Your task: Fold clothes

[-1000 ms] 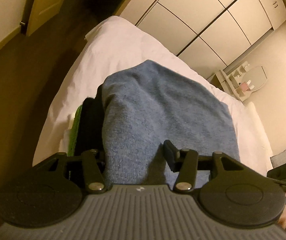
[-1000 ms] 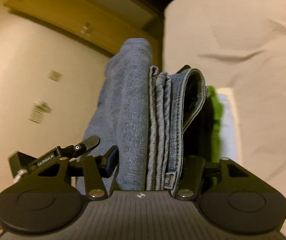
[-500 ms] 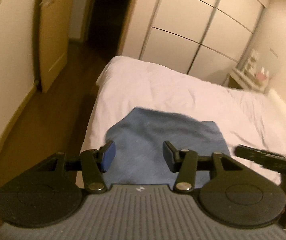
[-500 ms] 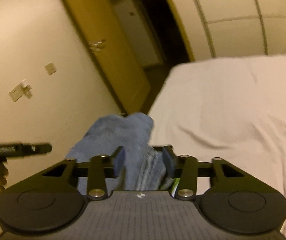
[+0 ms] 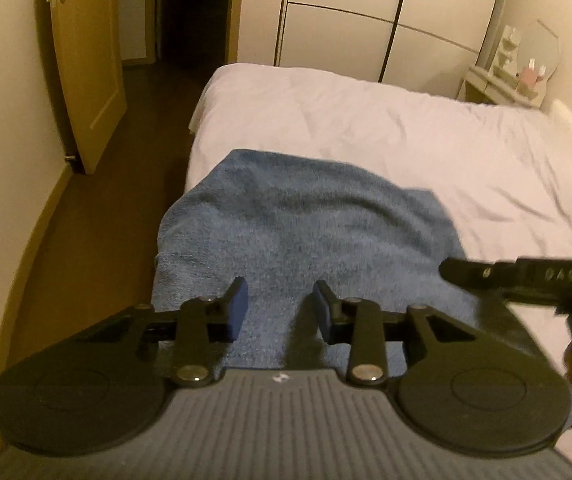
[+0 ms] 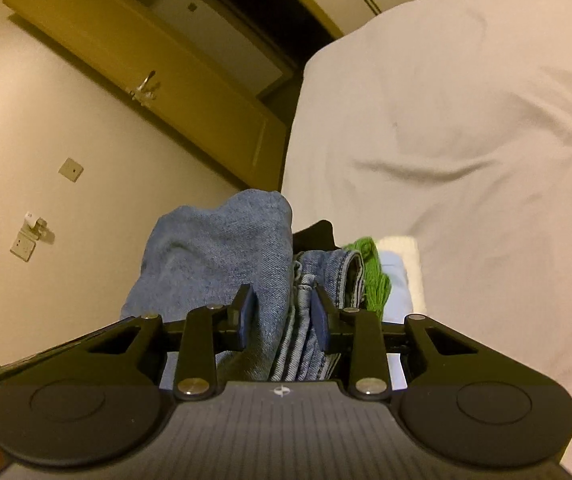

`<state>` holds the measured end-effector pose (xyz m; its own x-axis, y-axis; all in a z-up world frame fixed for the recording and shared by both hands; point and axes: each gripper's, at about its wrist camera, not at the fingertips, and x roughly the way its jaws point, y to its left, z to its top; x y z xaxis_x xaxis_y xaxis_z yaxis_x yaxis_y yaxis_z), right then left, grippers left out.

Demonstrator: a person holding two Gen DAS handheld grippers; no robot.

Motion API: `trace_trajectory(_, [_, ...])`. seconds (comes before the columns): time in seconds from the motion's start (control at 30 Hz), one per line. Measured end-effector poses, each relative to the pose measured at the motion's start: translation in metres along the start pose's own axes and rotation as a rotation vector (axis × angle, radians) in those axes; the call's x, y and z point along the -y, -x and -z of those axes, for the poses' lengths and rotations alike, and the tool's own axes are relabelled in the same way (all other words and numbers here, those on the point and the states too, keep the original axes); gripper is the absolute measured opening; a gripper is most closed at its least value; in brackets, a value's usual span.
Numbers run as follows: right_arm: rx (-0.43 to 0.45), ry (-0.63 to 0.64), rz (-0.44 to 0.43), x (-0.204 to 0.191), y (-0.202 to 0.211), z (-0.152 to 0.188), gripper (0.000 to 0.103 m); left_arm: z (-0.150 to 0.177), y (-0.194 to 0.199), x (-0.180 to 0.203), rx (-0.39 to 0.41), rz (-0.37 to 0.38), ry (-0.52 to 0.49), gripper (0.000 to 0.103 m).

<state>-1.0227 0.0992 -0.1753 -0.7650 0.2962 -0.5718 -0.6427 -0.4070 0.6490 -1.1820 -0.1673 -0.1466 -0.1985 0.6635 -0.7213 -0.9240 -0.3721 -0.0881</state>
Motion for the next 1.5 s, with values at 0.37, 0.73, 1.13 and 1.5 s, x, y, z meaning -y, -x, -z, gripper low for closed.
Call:
trace_trajectory(0.37, [-0.024, 0.115, 0.023, -0.019, 0.004, -0.005, 0.048, 0.01, 0.058, 0.017, -0.013, -0.064, 0.077, 0.04])
trace_trajectory(0.73, [-0.026, 0.239, 0.04, -0.041, 0.068, 0.04, 0.05, 0.023, 0.079, 0.042, -0.055, -0.197, 0.074, 0.044])
trace_trajectory(1.13, [-0.092, 0.384, -0.044, -0.032, 0.156, 0.04, 0.089, 0.032, 0.158, 0.126, -0.032, -0.431, 0.198, 0.068])
trace_trajectory(1.5, [-0.182, 0.652, -0.139, 0.012, 0.245, 0.02, 0.09, 0.062, 0.218, 0.28, -0.011, -0.65, 0.444, 0.095])
